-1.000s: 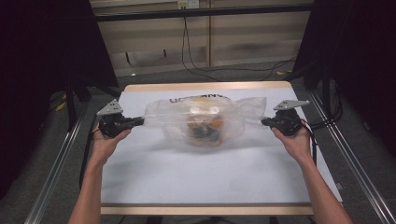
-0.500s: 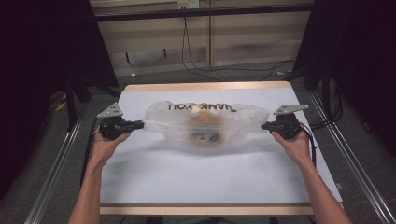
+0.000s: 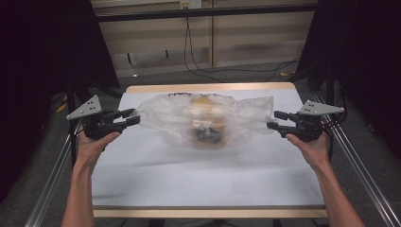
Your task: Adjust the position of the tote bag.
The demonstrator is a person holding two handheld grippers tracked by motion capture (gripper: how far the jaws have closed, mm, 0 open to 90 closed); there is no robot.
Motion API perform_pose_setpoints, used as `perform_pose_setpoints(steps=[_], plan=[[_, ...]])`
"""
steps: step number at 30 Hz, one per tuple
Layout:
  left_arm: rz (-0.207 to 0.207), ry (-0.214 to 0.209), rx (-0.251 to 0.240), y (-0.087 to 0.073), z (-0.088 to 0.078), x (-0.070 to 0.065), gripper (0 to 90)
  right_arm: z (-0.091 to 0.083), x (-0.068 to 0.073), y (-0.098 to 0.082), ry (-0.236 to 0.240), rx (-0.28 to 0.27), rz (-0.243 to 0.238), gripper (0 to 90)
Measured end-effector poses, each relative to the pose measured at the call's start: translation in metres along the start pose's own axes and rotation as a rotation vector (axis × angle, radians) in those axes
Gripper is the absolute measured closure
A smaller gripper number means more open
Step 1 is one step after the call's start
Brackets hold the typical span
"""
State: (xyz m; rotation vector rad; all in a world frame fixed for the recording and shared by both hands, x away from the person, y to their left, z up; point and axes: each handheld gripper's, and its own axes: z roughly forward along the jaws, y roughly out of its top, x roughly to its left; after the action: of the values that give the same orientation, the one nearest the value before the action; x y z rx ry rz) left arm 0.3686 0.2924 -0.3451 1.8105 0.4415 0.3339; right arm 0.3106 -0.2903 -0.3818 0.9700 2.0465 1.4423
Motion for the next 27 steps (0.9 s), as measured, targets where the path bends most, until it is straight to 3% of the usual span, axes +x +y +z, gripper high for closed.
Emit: perform_pose_setpoints(steps=[3,6,14,18,21,22,24,27], plan=[[-0.006,-0.011,-0.027,0.003,-0.002,-0.001,54.2,-0.004,0.006,0.006,0.026,-0.026,-0.004,37.5],[-0.014,0.005,-0.051,0.006,-0.008,0.000,46.3,-0.009,0.011,0.012,0.026,-0.049,-0.016,33.1],[-0.010,0.053,-0.104,0.018,-0.012,-0.007,40.9,-0.020,0.020,0.033,0.016,-0.132,-0.027,24.8],[0.032,0.063,-0.092,0.031,0.000,-0.015,39.5,-0.016,0.026,0.060,0.034,-0.152,-0.060,25.1],[0.035,0.049,-0.095,0.036,0.009,-0.015,39.1,-0.010,0.027,0.069,0.038,-0.148,-0.079,25.2],[0.031,0.053,-0.095,0.037,0.015,-0.016,37.2,0.000,0.031,0.076,0.048,-0.128,-0.096,25.4],[0.063,0.034,-0.044,0.041,0.029,-0.019,37.2,0.009,0.034,0.078,0.059,-0.102,-0.107,25.5],[0.070,0.016,-0.005,0.041,0.044,-0.022,37.3,0.020,0.036,0.077,0.085,-0.077,-0.111,25.6]])
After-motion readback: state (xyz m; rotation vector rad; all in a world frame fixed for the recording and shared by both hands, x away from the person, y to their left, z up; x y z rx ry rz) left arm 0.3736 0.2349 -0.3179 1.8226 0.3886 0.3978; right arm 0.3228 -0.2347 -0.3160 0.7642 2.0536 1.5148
